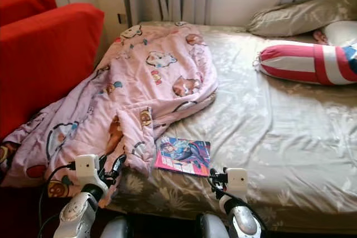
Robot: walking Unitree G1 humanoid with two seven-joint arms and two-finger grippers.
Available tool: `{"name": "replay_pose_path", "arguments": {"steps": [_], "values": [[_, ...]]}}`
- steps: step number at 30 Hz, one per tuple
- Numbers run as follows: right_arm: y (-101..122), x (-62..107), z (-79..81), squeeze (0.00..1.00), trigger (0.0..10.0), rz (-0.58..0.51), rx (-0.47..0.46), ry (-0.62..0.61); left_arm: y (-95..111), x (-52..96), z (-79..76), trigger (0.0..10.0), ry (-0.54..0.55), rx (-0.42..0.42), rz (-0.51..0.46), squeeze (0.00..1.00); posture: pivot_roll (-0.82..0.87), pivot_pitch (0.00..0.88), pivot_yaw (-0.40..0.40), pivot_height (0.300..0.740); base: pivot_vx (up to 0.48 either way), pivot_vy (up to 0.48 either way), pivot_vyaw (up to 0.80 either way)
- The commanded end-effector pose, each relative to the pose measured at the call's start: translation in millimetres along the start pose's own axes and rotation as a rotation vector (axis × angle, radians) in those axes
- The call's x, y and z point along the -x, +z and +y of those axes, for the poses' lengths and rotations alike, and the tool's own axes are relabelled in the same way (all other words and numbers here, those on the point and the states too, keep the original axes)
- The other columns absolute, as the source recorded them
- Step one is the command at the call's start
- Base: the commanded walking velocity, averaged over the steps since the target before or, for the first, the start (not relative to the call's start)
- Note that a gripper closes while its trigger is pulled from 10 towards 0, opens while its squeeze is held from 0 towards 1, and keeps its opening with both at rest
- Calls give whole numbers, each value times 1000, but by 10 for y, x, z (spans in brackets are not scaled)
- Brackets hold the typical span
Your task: Clean up the room
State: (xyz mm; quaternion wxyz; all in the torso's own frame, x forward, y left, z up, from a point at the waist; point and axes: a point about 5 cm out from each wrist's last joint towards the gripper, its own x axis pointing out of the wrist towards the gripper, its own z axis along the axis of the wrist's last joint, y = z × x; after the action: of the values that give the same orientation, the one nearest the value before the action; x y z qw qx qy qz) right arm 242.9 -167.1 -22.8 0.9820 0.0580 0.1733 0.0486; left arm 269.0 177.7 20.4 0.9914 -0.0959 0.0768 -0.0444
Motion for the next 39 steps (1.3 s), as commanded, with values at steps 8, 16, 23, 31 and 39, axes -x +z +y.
{"name": "replay_pose_path", "arguments": {"steps": [8,16,23,31,39], "values": [[-11,11,14,0,10000,-2,3,24,48,-31,-28,10000,-15,8,-8,0,45,31,-22,620,0,0,700],[-34,15,1,0,10000,13,-16,22,36,-39,-54,10000,-24,12,-3,0,42,34,-21,620,0,0,270],[-55,8,-26,0,10000,35,-18,5,25,-37,-69,10000,-29,15,3,0,41,39,-21,620,0,0,0],[-37,-7,-28,0,10000,32,-7,0,15,-35,-81,10000,-35,19,5,0,40,43,-21,620,244,0,0],[-41,-17,-13,0,10000,44,11,17,7,-33,-88,10000,-33,19,7,0,34,34,-22,620,306,0,0]]}}
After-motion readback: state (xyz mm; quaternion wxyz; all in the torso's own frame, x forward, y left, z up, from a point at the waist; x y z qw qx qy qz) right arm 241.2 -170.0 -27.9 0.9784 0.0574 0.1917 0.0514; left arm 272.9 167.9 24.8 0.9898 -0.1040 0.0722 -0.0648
